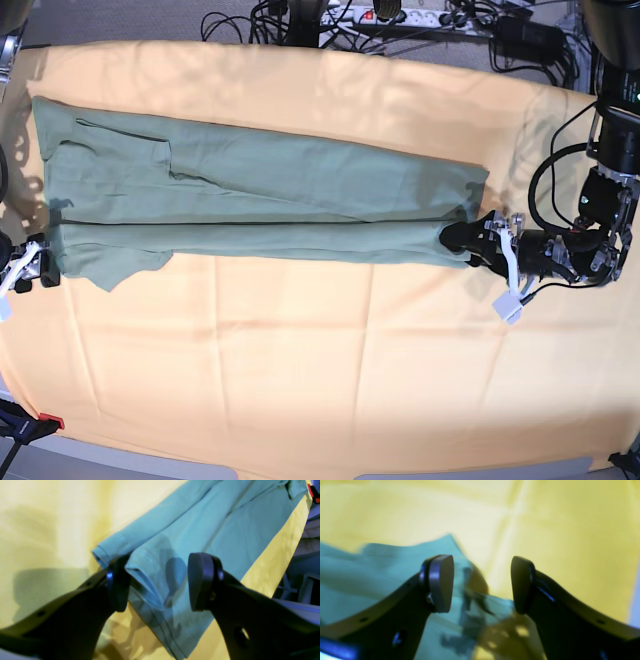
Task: Fold the T-shirt properly
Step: 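Lift the hem and fold it toward the shoulders with both grippers, then grasp the folded shirt's end with the right gripper and press it flat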
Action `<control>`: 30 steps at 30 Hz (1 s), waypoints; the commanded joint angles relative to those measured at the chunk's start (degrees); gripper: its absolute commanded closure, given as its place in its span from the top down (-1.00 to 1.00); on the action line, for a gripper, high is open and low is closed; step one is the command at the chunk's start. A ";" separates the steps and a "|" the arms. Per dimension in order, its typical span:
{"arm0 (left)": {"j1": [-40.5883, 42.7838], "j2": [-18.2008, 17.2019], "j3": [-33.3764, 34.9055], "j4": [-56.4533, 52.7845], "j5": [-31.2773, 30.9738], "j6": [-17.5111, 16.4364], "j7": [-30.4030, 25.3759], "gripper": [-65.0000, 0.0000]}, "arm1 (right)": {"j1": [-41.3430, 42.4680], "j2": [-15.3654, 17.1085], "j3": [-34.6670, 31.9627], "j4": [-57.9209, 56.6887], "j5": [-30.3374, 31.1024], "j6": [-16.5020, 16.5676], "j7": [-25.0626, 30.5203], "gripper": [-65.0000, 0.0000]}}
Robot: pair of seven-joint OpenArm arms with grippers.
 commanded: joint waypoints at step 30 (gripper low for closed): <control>-1.73 -0.96 -0.66 0.72 -0.96 -0.45 -0.66 0.15 | 2.14 -14.91 0.63 -5.31 -3.54 3.30 4.48 0.16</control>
